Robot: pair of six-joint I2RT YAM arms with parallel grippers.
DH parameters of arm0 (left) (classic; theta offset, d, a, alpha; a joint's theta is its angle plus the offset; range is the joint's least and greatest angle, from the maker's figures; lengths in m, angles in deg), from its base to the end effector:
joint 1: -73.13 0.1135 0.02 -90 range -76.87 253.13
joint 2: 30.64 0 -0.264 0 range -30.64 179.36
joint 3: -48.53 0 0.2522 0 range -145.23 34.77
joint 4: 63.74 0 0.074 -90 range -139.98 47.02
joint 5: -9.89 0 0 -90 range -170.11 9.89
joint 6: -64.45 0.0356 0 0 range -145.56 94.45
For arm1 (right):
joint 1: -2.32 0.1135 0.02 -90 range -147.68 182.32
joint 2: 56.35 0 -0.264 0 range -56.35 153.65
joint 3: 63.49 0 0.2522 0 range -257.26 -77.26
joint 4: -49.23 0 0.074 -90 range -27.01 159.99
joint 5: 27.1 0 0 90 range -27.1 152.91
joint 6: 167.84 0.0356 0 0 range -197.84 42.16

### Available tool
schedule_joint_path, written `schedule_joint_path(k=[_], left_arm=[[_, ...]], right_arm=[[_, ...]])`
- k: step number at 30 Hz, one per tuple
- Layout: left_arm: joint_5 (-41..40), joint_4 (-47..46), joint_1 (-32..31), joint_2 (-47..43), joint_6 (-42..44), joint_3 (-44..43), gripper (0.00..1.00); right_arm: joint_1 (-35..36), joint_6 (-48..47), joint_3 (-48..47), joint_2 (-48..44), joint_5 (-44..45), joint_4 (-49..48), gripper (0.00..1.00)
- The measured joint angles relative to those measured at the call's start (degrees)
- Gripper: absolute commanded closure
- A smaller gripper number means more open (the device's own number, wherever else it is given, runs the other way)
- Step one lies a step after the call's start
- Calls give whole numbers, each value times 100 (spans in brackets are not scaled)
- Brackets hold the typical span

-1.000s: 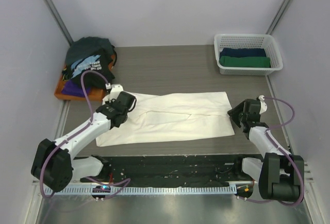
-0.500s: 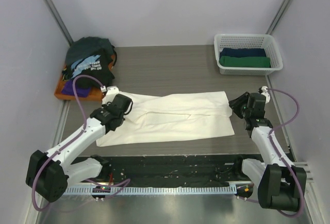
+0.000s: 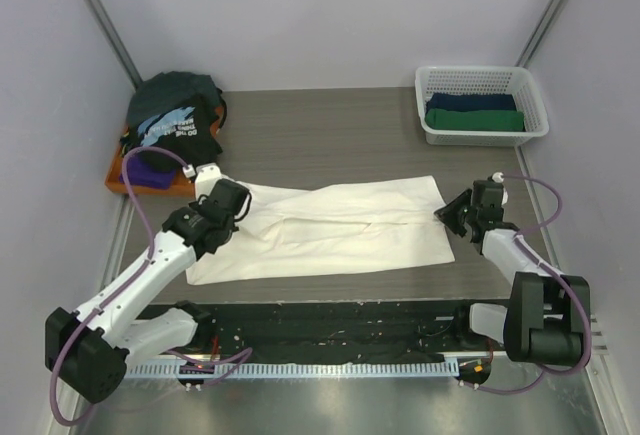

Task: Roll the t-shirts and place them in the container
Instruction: Fold the T-shirt at the center of the board.

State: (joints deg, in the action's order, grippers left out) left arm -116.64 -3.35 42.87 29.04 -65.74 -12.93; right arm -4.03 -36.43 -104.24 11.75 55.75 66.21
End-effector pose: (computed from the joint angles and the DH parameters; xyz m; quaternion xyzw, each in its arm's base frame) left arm 0.1767 -0.0786 0.2616 -0.1636 0.9034 0.0983 0.3839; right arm 0.2229 -0.0203 0.1662 0.3502 0.8509 0.1715 0.3520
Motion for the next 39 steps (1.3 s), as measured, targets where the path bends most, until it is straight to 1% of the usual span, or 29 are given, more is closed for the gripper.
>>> schedule_joint_path(k=[2, 4, 5, 6, 9, 13, 17, 19, 25, 28, 31, 32, 33, 39], left_arm=[[48, 35, 0, -155, -101, 87, 100], [81, 114, 0, -302, -205, 155, 100], [83, 151, 0, -350, -260, 168, 100], [83, 188, 0, -404, -304, 179, 100], [83, 214, 0, -509, -369, 190, 100], [85, 210, 0, -455, -428, 208, 100], [85, 205, 0, -326, -439, 225, 100], [83, 192, 0, -315, -439, 251, 100], [83, 173, 0, -317, -435, 289, 100], [81, 164, 0, -317, -435, 291, 100], [81, 162, 0, -317, -433, 291, 100], [81, 160, 0, -317, -431, 291, 100], [81, 160, 0, -317, -428, 291, 100], [76, 149, 0, -317, -417, 291, 100]], right_arm=[[0, 98, 33, 48, 118, -9, 80], [0, 181, 76, 76, 236, 7, 76], [0, 212, 87, 79, 264, 13, 72], [0, 212, 96, 79, 299, 31, 63], [0, 197, 87, 46, 393, 74, 48], [2, 31, -98, -125, 695, 363, 44], [2, -212, -385, -212, 883, 417, 39], [2, -306, -509, -162, 885, 411, 38], [2, -415, -688, 365, 831, 389, 42], [2, -424, -688, 522, 787, 345, 47], [2, -420, -686, 643, 636, 240, 56], [2, -415, -684, 667, 595, 212, 63], [2, -402, -675, 693, 542, 162, 66], [2, -380, -669, 680, 378, 92, 78]])
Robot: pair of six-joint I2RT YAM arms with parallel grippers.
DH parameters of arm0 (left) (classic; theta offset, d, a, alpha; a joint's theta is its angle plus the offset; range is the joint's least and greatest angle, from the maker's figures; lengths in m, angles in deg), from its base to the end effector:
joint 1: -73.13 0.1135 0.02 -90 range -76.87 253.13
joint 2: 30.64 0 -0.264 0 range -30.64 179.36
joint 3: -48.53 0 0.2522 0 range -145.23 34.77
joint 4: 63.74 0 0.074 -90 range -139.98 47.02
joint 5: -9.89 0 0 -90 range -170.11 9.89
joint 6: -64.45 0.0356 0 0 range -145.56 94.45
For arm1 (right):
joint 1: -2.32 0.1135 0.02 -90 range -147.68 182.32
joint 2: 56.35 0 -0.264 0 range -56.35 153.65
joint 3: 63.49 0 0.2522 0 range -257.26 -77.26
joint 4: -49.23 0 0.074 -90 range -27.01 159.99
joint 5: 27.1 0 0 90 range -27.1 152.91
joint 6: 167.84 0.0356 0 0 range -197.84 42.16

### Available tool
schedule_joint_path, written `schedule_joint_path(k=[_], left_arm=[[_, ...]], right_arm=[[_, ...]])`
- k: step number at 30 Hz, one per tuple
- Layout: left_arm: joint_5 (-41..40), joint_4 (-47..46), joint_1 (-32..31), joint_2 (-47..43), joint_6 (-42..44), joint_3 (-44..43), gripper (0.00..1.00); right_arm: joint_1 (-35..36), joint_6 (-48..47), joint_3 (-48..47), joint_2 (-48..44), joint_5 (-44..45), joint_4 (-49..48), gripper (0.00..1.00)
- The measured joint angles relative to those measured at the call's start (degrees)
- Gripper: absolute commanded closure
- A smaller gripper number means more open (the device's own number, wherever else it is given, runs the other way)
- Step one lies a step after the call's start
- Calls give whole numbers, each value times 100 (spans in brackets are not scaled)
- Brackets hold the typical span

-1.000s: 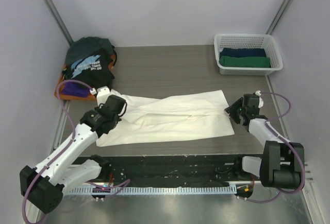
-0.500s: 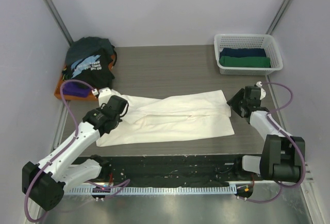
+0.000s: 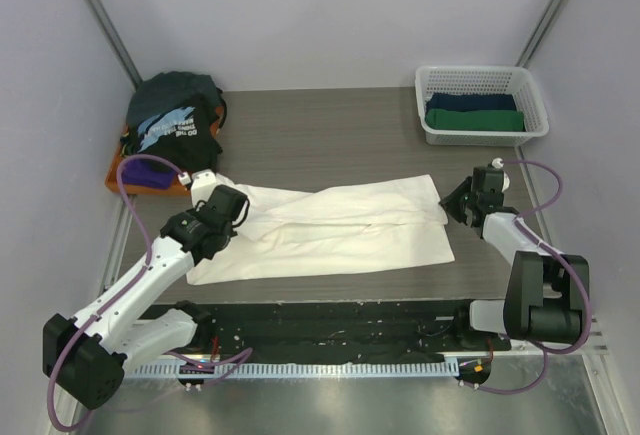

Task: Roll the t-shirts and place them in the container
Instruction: Fold the T-shirt at the center of the board.

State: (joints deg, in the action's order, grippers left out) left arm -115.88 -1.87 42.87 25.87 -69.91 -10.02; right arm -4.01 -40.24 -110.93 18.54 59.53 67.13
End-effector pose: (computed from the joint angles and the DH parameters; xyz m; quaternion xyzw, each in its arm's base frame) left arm 0.1643 -0.0718 0.2537 -0.1921 0.9021 0.0857 0.3767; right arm 0.2507 -0.0257 0.1742 0.3355 0.8617 0.1285 0.3583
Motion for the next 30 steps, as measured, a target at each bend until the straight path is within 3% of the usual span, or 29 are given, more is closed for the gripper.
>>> schedule_joint_path(k=[2, 4, 5, 9, 13, 16, 19, 20, 22, 24, 30], left_arm=[[-4, -17, 0, 0, 2, 0, 100], [-17, -33, 0, 0, 4, 0, 100], [-17, -35, 0, 0, 2, 0, 100], [-17, -55, 0, 2, 7, 0, 100], [-17, -72, 0, 2, 9, 0, 100], [-17, -76, 0, 2, 26, 0, 100], [-15, -76, 0, 2, 39, 0, 100], [-17, -76, 0, 7, 46, 0, 100], [-15, -79, 0, 17, 70, 0, 100], [-17, -87, 0, 20, 94, 0, 100], [-68, -138, 0, 92, 133, 0, 100]], right_arm=[[0, 0, -2, -35, -24, 22, 76], [0, 0, -2, -85, -50, 31, 66], [0, 2, 0, -109, -72, 31, 57], [0, -46, 7, -138, -87, 57, 51], [0, -131, 118, -138, -83, 11, 52], [0, -157, 302, -125, -118, -87, 58], [0, -164, 415, -87, -170, -175, 73], [0, -175, 424, -87, -175, -188, 82], [0, -203, 426, -87, -186, -243, 86], [0, -197, 426, -90, -188, -275, 97], [0, -225, 393, -114, -131, -177, 99]])
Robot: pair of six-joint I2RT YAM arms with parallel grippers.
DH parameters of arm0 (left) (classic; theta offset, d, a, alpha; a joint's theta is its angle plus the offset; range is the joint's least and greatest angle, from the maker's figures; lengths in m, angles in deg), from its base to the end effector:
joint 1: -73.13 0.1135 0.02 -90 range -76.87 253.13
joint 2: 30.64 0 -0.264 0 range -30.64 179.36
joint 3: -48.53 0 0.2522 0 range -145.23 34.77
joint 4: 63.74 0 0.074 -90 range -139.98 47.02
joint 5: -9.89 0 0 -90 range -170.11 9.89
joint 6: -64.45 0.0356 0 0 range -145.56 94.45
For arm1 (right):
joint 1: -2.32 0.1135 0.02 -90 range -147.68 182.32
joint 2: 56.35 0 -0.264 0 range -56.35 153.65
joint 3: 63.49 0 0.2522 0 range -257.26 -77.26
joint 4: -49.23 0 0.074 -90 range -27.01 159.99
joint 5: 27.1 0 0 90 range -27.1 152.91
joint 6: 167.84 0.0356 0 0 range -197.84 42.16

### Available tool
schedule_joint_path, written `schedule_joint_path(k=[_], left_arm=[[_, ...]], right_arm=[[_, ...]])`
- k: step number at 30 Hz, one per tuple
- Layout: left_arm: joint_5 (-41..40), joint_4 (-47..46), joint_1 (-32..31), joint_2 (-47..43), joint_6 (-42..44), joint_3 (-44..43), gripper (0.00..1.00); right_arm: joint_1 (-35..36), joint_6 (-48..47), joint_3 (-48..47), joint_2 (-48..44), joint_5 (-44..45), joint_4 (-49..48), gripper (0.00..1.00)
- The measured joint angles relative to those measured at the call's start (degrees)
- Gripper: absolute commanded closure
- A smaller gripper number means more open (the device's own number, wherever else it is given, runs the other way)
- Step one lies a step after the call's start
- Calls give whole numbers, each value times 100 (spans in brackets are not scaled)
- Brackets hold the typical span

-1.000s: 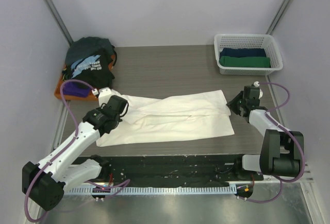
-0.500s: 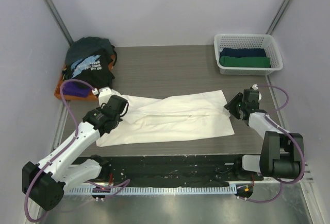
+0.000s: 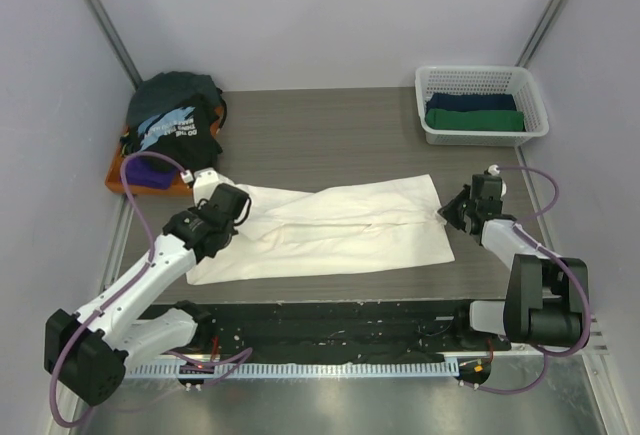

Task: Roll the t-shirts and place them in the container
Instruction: Fold the T-shirt at the center of the board.

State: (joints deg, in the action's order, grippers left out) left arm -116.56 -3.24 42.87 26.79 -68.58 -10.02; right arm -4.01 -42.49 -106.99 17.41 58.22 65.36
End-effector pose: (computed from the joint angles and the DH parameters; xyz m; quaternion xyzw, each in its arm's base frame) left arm 0.1681 -0.0736 0.2526 -0.1839 0.9013 0.0923 0.3813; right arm 0.2384 -0.0235 0.1606 0.3159 0.8724 0.1297 0.3498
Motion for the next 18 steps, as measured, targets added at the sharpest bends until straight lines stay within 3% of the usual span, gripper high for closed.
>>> schedule_joint_path(k=[12, 13, 16, 18], left_arm=[[-337, -83, 66, 885, 302, -940, 100], [-352, -90, 66, 885, 310, -975, 100], [-391, -90, 68, 883, 350, -1023, 100], [-404, -74, 72, 883, 365, -1023, 100]], right_arm=[[0, -37, -682, -81, 74, 328, 99], [0, -37, -682, -101, 74, 350, 91], [0, -26, -682, -111, 70, 378, 56], [0, -4, -660, -114, 63, 402, 50]])
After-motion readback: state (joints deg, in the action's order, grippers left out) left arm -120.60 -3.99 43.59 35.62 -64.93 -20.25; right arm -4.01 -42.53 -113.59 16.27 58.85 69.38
